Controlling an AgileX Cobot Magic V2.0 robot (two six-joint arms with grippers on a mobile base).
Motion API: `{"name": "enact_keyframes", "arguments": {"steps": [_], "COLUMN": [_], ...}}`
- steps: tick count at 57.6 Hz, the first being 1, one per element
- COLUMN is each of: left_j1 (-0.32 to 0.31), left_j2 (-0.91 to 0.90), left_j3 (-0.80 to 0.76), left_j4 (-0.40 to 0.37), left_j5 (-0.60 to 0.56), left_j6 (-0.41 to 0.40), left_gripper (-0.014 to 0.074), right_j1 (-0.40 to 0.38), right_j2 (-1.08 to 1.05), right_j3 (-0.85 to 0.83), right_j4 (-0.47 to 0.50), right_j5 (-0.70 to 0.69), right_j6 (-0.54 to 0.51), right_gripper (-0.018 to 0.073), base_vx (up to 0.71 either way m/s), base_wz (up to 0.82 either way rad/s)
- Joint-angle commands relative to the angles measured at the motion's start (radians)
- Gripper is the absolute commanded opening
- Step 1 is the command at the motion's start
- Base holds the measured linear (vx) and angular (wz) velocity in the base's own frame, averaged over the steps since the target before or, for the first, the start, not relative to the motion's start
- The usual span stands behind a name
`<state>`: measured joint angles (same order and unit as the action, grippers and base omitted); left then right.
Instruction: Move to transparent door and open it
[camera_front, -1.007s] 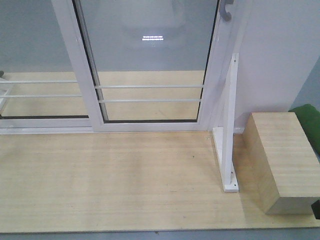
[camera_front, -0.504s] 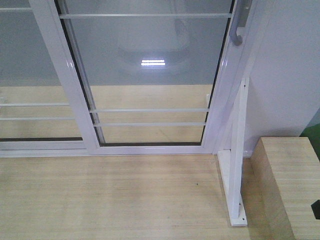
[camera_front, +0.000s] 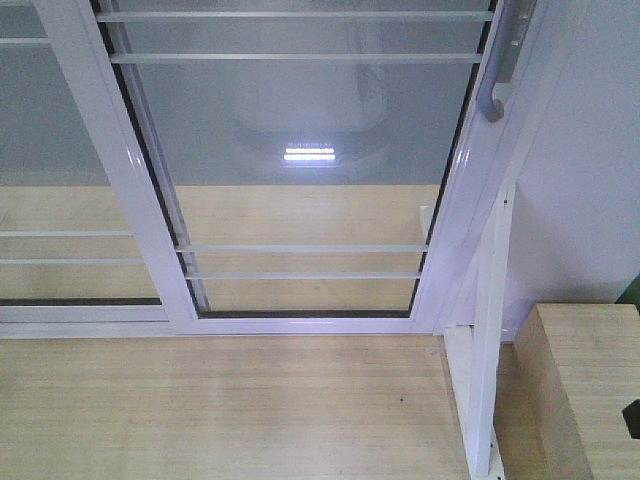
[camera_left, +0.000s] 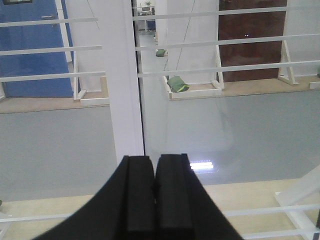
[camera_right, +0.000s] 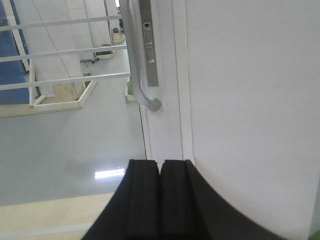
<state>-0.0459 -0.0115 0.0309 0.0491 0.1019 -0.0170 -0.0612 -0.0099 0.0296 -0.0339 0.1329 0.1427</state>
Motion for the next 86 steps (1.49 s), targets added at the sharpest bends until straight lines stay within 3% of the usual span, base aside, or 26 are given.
{"name": "enact_keyframes", "arguments": {"steps": [1, 86], "left_j1": [-0.005, -0.005], "left_j2": [-0.013, -0.013], "left_j3": [0.015, 0.015], "left_j4": [-0.002, -0.002], "left_j5": [-0.083, -0.083], "left_j6": [-0.008, -0.008], "left_gripper": [-0.0006, -0.0006], "right_j1": [0.0, 0.0], "right_j2": [-0.015, -0.015], "right_j3": [0.004, 0.004], "right_j4": [-0.009, -0.009], "right_j5": [-0.085, -0.085], "right_j6": [-0.008, -0.008], "right_gripper": [-0.0006, -0.0006], "base_vx": [0.13, 0.07], "base_wz": [0.03, 0.01]}}
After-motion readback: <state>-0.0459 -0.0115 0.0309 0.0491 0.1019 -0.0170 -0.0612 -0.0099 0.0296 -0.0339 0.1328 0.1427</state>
